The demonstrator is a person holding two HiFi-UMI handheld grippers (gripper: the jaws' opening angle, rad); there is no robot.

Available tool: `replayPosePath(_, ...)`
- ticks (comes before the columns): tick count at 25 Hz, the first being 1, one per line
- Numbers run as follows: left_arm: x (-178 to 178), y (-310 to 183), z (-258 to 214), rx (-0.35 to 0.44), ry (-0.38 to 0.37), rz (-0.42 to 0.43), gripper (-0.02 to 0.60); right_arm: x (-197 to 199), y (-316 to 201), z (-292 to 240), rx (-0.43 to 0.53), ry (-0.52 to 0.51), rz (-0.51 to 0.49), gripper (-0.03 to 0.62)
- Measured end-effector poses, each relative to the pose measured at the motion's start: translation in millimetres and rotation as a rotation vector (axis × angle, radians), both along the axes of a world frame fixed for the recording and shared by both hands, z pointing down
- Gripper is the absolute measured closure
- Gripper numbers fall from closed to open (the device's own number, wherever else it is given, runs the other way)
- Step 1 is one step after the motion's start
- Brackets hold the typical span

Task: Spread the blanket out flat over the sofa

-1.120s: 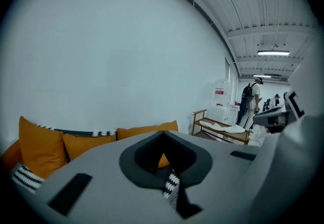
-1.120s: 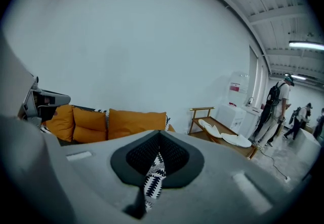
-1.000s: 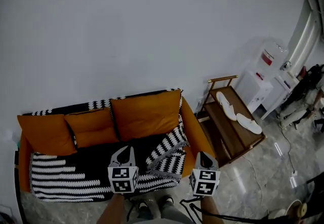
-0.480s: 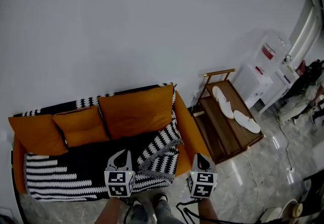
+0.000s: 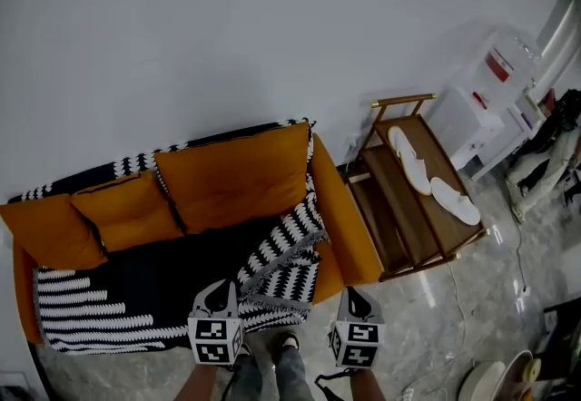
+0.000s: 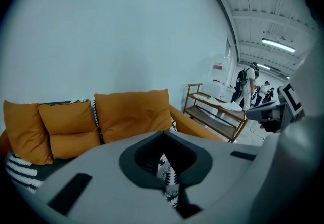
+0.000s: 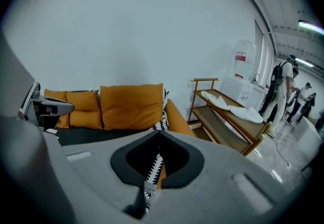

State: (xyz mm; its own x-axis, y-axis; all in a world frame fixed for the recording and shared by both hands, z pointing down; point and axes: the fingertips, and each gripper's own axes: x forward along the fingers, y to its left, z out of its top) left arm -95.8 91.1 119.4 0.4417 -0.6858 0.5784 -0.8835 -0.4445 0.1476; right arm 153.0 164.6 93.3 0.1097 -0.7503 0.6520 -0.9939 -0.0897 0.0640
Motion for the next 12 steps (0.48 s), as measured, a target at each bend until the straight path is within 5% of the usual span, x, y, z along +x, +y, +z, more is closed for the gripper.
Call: replayPosePath(12,16,6,99,-0.083,-0.016,0.003,0.584,-6,-4,105,-0.08,-0.068,-0.001,0.589)
